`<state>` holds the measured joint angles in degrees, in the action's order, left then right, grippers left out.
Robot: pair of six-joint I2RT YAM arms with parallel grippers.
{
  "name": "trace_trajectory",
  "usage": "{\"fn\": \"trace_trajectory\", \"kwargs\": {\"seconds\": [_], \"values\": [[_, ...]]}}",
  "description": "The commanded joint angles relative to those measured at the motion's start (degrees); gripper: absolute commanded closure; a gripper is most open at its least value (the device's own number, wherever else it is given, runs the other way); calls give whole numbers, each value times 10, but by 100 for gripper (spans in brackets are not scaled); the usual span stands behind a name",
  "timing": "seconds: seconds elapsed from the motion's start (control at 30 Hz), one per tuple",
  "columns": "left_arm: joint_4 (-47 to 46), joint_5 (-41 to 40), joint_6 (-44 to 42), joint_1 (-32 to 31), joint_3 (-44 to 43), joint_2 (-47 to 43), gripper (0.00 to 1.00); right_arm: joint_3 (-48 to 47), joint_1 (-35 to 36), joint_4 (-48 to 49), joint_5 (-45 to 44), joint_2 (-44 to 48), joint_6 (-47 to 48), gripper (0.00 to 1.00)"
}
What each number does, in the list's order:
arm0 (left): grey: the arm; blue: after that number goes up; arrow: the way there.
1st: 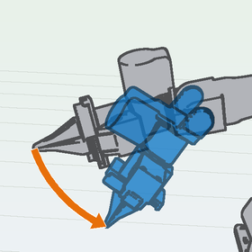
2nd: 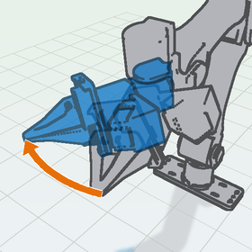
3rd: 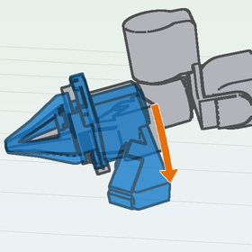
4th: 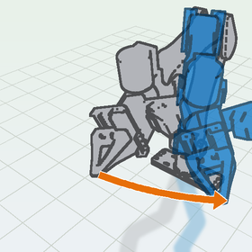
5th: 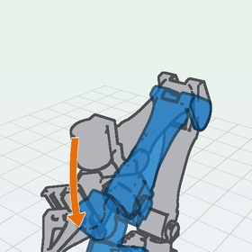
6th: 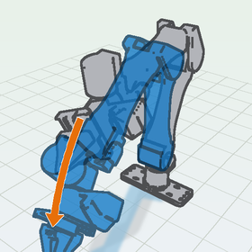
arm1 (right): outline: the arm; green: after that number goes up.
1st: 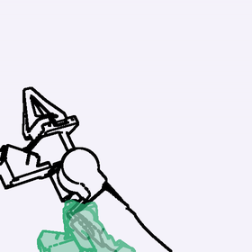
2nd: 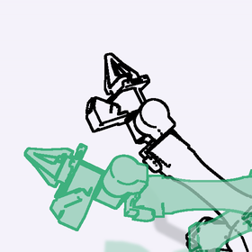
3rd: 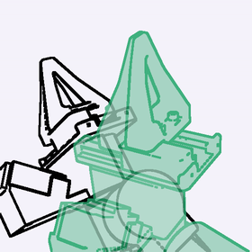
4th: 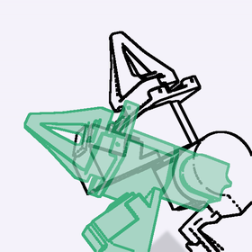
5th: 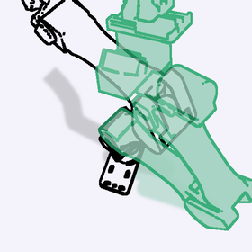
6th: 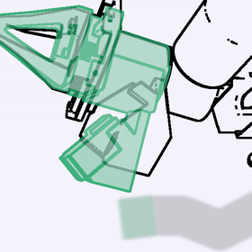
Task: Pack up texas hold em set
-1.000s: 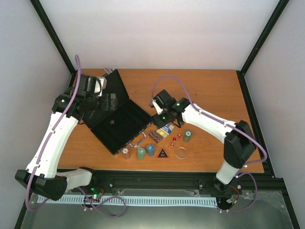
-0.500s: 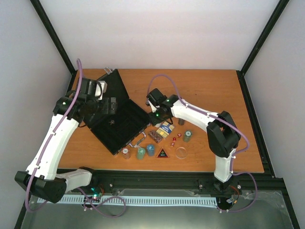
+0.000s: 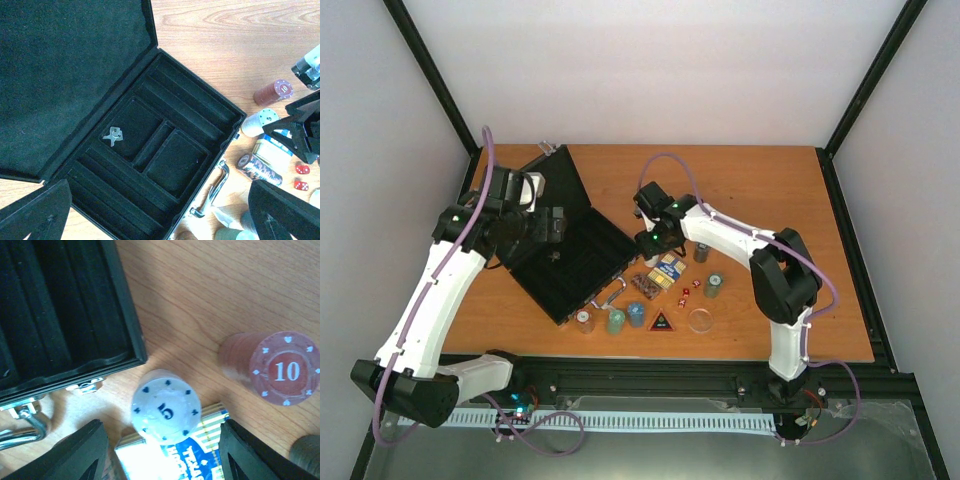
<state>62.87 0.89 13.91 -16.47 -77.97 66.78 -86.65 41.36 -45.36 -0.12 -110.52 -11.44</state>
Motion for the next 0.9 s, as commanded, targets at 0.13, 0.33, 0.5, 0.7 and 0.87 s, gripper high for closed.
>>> {"fn": "trace_trajectory", "kwargs": {"seconds": [0.13, 0.33, 0.5, 0.7, 0.87], "values": [[-6, 3, -7, -3, -5, 10, 0, -16, -27, 4, 25, -25, 5, 36], [-10, 2, -10, -3, -5, 19, 0, -15, -28, 4, 57, -37, 12, 36], [-13, 4, -12, -3, -2, 23, 0, -12, -28, 5, 74, -43, 14, 36], [-13, 2, -13, -3, 2, 20, 0, -16, -27, 3, 92, -43, 17, 36], [-12, -2, -13, -3, 3, 19, 0, -23, -26, -1, 96, -30, 26, 34]]}}
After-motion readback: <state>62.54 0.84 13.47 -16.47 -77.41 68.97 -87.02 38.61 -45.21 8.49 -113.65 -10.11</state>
